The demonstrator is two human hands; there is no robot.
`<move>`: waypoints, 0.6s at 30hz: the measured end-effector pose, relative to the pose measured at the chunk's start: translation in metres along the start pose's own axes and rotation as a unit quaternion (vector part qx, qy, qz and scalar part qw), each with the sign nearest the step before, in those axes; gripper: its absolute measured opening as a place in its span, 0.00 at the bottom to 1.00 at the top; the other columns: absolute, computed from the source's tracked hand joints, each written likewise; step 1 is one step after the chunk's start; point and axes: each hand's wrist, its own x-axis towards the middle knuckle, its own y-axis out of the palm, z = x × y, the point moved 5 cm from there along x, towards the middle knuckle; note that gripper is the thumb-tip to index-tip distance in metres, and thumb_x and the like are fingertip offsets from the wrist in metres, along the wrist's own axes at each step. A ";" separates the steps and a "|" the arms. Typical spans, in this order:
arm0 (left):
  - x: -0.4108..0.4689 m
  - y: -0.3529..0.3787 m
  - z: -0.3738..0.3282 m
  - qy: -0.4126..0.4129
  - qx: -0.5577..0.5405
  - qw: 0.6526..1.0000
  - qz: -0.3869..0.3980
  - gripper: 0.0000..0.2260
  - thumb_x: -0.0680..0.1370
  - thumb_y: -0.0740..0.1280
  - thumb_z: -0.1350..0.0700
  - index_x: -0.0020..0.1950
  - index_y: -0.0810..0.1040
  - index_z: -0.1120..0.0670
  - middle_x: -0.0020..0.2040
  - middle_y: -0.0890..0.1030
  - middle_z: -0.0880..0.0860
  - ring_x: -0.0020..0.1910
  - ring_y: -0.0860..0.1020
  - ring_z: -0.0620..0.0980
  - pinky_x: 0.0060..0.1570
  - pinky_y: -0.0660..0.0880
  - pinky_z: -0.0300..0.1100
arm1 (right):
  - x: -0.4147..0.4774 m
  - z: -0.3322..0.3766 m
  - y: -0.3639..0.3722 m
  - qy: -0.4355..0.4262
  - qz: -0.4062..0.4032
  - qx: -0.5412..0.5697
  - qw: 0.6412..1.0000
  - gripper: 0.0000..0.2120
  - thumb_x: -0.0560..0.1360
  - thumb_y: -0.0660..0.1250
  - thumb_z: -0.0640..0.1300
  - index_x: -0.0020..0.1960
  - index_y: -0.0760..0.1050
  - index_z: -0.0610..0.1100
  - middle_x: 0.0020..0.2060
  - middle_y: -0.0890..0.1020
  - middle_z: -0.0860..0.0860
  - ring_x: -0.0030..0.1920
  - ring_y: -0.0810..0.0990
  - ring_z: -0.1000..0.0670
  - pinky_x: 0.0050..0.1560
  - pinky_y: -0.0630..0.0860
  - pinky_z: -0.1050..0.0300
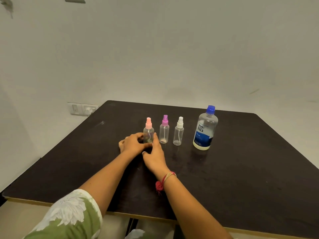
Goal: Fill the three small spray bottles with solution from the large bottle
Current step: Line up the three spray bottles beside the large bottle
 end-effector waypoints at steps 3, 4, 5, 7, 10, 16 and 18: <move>0.007 0.004 -0.002 -0.008 0.010 1.000 -0.010 0.16 0.73 0.69 0.42 0.60 0.77 0.39 0.56 0.81 0.44 0.62 0.75 0.48 0.61 0.65 0.48 | 0.001 -0.003 0.000 -0.013 0.010 0.000 1.000 0.38 0.74 0.61 0.33 0.78 0.46 0.46 0.76 0.56 0.48 0.76 0.56 0.49 0.73 0.56 0.59; 0.007 0.003 0.000 -0.003 0.018 1.000 -0.024 0.16 0.73 0.68 0.42 0.60 0.77 0.39 0.56 0.81 0.44 0.62 0.74 0.48 0.60 0.64 0.49 | 0.000 -0.002 0.001 -0.020 0.010 -0.002 1.000 0.38 0.74 0.61 0.33 0.78 0.46 0.45 0.76 0.56 0.48 0.76 0.55 0.49 0.74 0.56 0.58; 0.005 0.004 0.000 0.002 0.027 0.999 -0.034 0.15 0.74 0.67 0.42 0.60 0.76 0.39 0.55 0.81 0.44 0.62 0.74 0.48 0.59 0.64 0.49 | 0.001 -0.002 0.002 -0.026 0.011 -0.004 1.000 0.38 0.74 0.60 0.32 0.78 0.46 0.45 0.76 0.56 0.47 0.76 0.55 0.49 0.74 0.56 0.56; 0.004 0.005 -0.001 0.009 0.038 0.998 -0.047 0.14 0.75 0.66 0.43 0.60 0.77 0.40 0.54 0.82 0.45 0.61 0.75 0.49 0.58 0.64 0.49 | 0.002 -0.001 0.004 -0.038 0.011 -0.005 0.999 0.38 0.73 0.60 0.31 0.78 0.47 0.44 0.76 0.56 0.46 0.76 0.53 0.49 0.75 0.55 0.53; 0.001 0.004 -0.004 0.012 0.031 0.998 -0.049 0.17 0.75 0.67 0.45 0.64 0.75 0.43 0.56 0.81 0.46 0.62 0.75 0.50 0.58 0.64 0.49 | 0.003 -0.002 0.006 -0.041 0.019 0.002 0.999 0.39 0.73 0.59 0.31 0.78 0.46 0.44 0.76 0.54 0.45 0.77 0.51 0.49 0.76 0.54 0.52; -0.002 0.003 -0.003 0.004 -0.048 0.997 -0.053 0.26 0.70 0.74 0.44 0.65 0.71 0.45 0.55 0.77 0.41 0.61 0.75 0.44 0.62 0.66 0.50 | 0.007 -0.011 -0.004 -0.026 0.017 0.062 0.998 0.38 0.74 0.61 0.32 0.78 0.47 0.47 0.76 0.53 0.48 0.76 0.54 0.51 0.74 0.56 0.59; 0.000 0.002 -0.001 0.010 -0.044 0.998 -0.051 0.23 0.69 0.74 0.44 0.61 0.73 0.45 0.54 0.77 0.41 0.58 0.75 0.43 0.61 0.68 0.49 | 0.007 -0.011 -0.006 -0.022 0.010 0.077 0.997 0.37 0.74 0.61 0.32 0.78 0.48 0.47 0.75 0.56 0.48 0.75 0.56 0.51 0.72 0.57 0.60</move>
